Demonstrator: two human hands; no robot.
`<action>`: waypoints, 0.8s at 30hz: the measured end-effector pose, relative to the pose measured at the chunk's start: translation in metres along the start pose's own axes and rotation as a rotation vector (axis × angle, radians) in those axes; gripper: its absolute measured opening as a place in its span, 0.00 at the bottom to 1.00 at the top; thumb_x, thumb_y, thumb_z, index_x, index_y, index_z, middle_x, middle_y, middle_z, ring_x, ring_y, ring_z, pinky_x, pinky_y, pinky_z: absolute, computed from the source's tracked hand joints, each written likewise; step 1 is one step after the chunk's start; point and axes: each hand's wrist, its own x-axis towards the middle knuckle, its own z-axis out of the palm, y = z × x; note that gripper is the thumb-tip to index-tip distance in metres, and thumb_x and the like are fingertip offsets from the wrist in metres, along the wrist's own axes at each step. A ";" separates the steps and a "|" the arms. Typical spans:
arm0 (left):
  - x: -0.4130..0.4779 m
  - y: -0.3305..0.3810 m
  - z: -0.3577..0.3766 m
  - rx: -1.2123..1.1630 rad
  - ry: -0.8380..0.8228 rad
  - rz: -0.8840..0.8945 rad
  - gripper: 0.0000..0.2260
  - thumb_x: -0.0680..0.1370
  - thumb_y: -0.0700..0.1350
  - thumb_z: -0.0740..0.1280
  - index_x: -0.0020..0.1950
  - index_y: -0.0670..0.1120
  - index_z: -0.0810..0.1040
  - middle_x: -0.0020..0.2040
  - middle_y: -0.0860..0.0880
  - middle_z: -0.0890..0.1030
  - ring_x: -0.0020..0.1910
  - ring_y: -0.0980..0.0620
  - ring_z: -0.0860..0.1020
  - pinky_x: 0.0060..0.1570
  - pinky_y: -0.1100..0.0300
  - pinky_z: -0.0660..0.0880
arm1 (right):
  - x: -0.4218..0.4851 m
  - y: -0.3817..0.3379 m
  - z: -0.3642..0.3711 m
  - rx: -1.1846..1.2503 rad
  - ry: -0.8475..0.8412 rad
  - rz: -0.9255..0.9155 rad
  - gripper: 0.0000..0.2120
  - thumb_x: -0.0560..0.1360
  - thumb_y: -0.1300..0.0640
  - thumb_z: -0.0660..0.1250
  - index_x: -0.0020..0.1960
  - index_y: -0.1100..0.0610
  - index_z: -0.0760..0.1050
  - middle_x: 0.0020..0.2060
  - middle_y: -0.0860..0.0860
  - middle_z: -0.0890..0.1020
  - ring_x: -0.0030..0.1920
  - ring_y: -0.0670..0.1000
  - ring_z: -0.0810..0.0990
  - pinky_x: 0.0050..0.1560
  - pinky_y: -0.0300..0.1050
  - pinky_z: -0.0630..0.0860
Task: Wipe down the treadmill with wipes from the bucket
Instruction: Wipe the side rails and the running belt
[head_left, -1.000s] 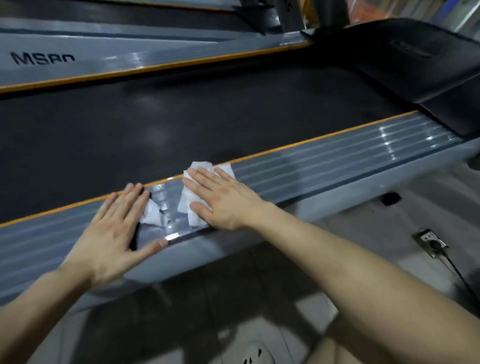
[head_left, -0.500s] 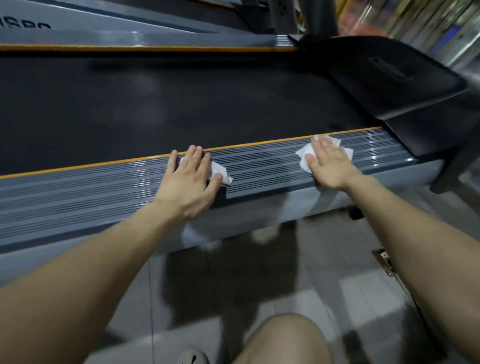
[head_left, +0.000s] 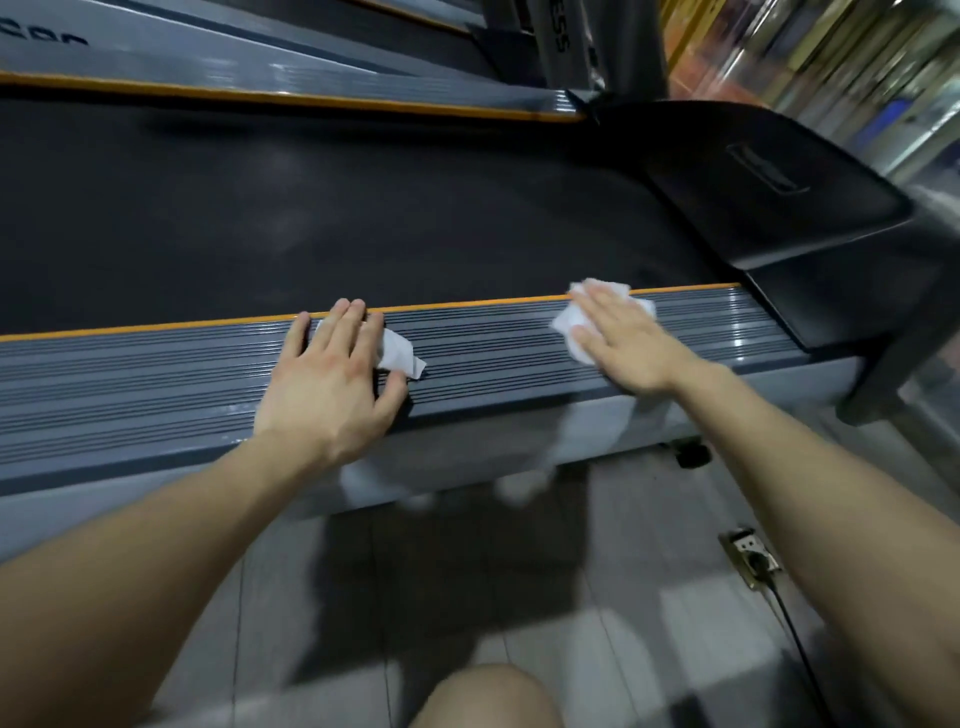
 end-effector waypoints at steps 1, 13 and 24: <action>0.001 0.000 0.000 0.004 -0.004 -0.006 0.37 0.82 0.65 0.43 0.87 0.46 0.57 0.87 0.46 0.56 0.87 0.51 0.49 0.85 0.44 0.46 | 0.000 0.018 -0.002 0.010 -0.006 0.109 0.43 0.81 0.27 0.39 0.87 0.52 0.48 0.87 0.49 0.49 0.85 0.45 0.42 0.85 0.50 0.41; 0.011 0.035 -0.005 -0.033 -0.092 -0.115 0.40 0.80 0.66 0.39 0.87 0.45 0.52 0.88 0.45 0.49 0.87 0.49 0.43 0.84 0.39 0.41 | 0.006 -0.099 0.017 0.044 -0.006 -0.249 0.31 0.88 0.40 0.46 0.87 0.50 0.45 0.87 0.47 0.45 0.85 0.45 0.40 0.85 0.52 0.39; 0.052 0.136 0.018 -0.026 -0.026 -0.026 0.40 0.80 0.66 0.43 0.87 0.45 0.57 0.87 0.42 0.56 0.87 0.45 0.50 0.83 0.34 0.45 | -0.020 0.027 0.003 -0.038 -0.025 0.073 0.29 0.90 0.49 0.44 0.87 0.59 0.42 0.86 0.53 0.43 0.86 0.51 0.39 0.84 0.56 0.41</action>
